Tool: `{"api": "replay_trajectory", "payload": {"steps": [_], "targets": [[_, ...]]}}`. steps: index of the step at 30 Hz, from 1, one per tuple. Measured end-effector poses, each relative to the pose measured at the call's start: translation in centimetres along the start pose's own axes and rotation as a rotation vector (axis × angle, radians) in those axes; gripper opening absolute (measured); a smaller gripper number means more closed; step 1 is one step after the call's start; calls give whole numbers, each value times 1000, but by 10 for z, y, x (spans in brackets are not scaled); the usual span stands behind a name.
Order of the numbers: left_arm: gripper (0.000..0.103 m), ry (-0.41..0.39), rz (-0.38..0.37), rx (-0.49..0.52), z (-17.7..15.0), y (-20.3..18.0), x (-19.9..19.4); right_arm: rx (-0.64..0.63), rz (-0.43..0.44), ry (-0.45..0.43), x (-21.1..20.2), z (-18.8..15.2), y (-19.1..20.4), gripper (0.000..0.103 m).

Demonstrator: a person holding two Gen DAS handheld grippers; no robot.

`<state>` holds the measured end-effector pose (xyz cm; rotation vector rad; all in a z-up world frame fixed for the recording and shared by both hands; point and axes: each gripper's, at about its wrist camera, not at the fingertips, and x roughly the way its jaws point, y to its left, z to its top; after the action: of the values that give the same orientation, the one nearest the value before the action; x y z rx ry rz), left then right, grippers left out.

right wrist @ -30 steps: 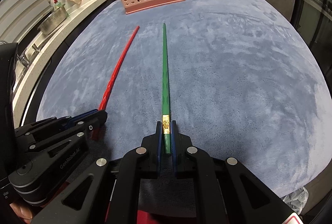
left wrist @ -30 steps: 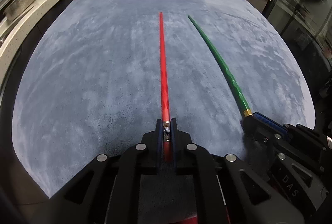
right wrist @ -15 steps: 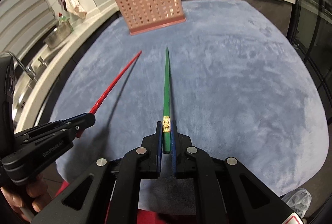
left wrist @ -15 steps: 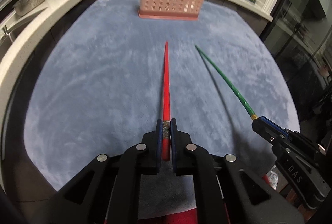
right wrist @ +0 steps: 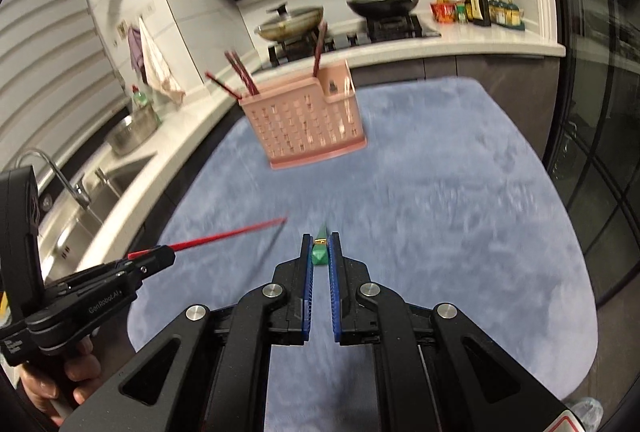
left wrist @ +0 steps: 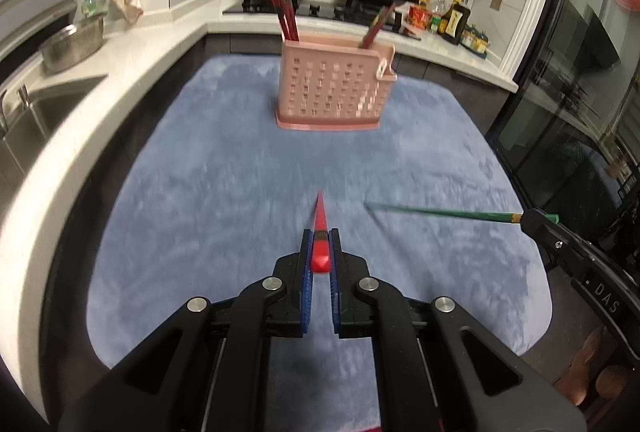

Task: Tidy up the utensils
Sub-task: 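Lift both chopsticks and carry them toward the pink holder, then lower both chopsticks upright into the pink holder and open both grippers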

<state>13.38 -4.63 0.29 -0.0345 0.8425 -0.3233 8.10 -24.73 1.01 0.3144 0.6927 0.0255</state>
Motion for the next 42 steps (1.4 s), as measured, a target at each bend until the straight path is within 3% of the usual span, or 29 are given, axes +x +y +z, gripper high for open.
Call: {"api": "replay_trajectory", "payload": {"steps": [19,32,42], "targets": [[7,-180,5,33,110,-5,-12,-10,45,-130,9,92,5,7],[7,-377,13,28,220,-7,-24,22,129,-271,24,207,8,7],[7,-427,34,7,271,-2,6,29,127,-323,68,268,13,7]]}}
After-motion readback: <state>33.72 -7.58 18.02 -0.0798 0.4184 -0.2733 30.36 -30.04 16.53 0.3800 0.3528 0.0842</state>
